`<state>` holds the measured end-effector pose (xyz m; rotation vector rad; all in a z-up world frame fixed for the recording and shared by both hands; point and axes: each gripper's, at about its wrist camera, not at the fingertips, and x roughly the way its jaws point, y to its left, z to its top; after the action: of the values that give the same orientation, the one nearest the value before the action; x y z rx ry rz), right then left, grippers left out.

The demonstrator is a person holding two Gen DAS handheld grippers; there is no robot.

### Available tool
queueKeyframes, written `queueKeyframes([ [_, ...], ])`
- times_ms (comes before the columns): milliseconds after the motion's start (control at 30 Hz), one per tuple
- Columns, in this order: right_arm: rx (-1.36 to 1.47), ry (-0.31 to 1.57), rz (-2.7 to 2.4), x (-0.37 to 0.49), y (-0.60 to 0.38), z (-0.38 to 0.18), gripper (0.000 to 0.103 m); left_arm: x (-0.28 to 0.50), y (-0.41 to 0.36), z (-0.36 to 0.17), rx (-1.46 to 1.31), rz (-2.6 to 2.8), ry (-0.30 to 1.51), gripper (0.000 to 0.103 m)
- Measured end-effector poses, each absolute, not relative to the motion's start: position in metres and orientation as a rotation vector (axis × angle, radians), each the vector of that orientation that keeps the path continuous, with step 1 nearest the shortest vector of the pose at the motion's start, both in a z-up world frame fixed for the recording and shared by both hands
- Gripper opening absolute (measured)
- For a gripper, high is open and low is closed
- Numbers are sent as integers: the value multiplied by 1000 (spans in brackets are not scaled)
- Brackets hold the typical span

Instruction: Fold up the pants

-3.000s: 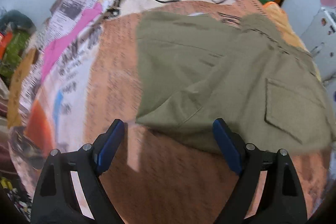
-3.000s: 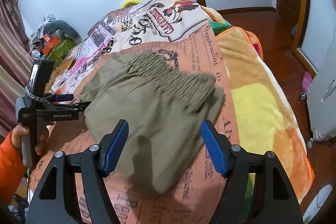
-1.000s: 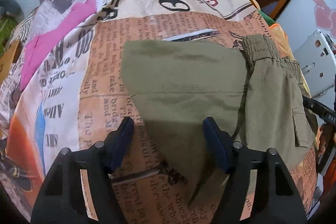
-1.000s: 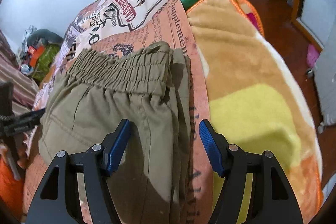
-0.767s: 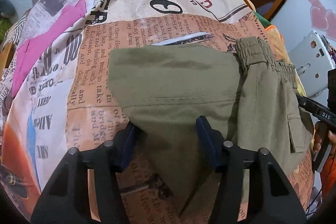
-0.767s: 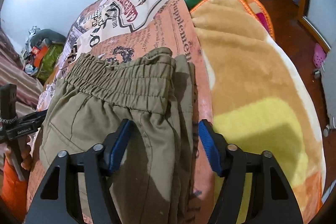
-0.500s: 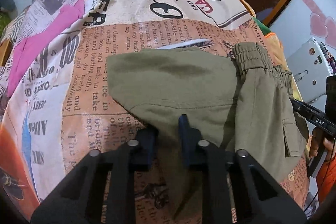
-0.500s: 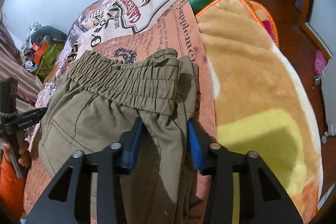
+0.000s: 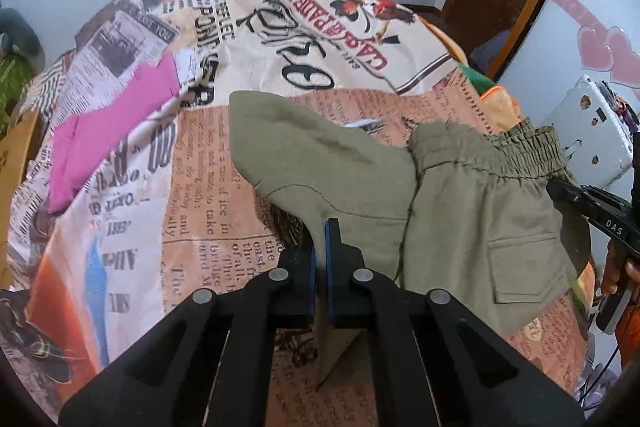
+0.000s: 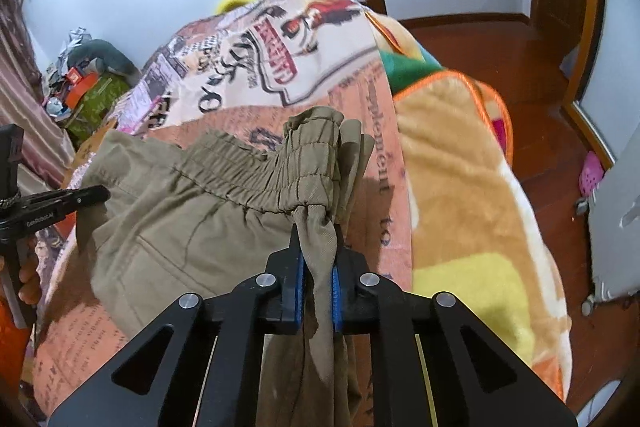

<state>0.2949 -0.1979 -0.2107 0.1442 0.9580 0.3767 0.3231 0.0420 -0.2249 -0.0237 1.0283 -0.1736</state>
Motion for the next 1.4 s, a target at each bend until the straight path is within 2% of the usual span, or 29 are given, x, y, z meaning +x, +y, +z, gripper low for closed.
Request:
queueKeyframes([
  [433,71,830,457,290,-155,-154,8,298,68,-165,6,-108,904,2],
  [800,-6,750,545,324,-84,-124,8,297,131,-129,10,9,806,2],
  [1167,-43,719,641,373,9,-115,7,335,223,-123,-16,169,756,2],
  [1400,-49,710,697,406,69,-121,7,361,283,-138,-45,287,735,2],
])
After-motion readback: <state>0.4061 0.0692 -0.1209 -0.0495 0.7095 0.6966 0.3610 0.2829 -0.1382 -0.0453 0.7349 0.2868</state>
